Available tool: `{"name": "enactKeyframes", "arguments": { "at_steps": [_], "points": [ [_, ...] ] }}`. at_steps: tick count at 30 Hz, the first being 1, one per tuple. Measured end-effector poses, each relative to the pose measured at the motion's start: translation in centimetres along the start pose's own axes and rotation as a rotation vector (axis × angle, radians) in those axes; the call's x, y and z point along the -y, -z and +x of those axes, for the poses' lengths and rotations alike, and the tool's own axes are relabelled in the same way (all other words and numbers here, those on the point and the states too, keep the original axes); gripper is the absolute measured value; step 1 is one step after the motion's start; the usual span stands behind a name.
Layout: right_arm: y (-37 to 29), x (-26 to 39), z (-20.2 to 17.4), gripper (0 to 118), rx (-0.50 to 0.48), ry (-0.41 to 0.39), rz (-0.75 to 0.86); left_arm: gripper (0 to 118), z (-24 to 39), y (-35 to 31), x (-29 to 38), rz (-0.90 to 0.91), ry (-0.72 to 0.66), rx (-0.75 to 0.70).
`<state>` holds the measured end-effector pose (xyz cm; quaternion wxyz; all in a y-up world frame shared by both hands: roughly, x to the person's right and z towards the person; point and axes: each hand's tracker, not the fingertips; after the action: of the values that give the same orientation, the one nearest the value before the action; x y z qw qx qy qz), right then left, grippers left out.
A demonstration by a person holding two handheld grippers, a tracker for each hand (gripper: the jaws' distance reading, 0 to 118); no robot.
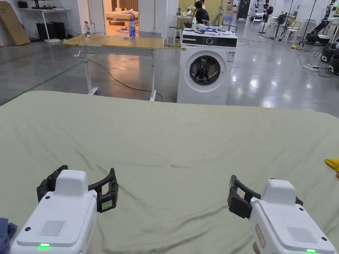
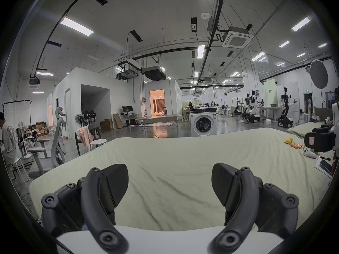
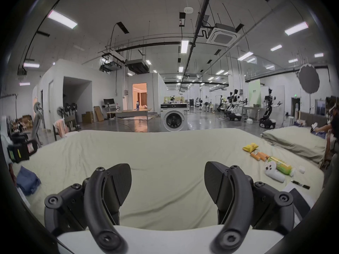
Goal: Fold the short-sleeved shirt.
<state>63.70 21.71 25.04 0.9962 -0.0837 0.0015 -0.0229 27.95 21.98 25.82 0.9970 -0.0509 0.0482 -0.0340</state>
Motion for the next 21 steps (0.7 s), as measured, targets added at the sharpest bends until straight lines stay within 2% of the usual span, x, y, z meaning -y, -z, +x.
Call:
{"name": "enactKeyframes", "arguments": {
  "at_steps": [4,8,11,15,21],
  "points": [
    [0.5,-0.5,0.0,95,0.071,0.014,-0.010,95,0.0,0.0,-0.1,0.011,-0.006,0.014],
    [0.9,-0.7,-0.4,97,0.108,-0.017,-0.007,99,0.2,0.3,-0.2,0.009,0.007,-0.020],
    [1.2,-1.0,-0.7,98,0.105,-0.019,-0.023,101,0.0,0.5,-0.2,0.009,-0.003,-0.009],
    [1.8,-1.6,-0.7,98,0.067,0.070,-0.086,107,-0.3,0.7,-0.2,0.004,-0.028,-0.003],
    [1.9,-2.3,-1.9,98,0.110,0.034,-0.095,107,-0.7,1.4,-0.8,-0.001,-0.025,-0.009]
  ]
}}
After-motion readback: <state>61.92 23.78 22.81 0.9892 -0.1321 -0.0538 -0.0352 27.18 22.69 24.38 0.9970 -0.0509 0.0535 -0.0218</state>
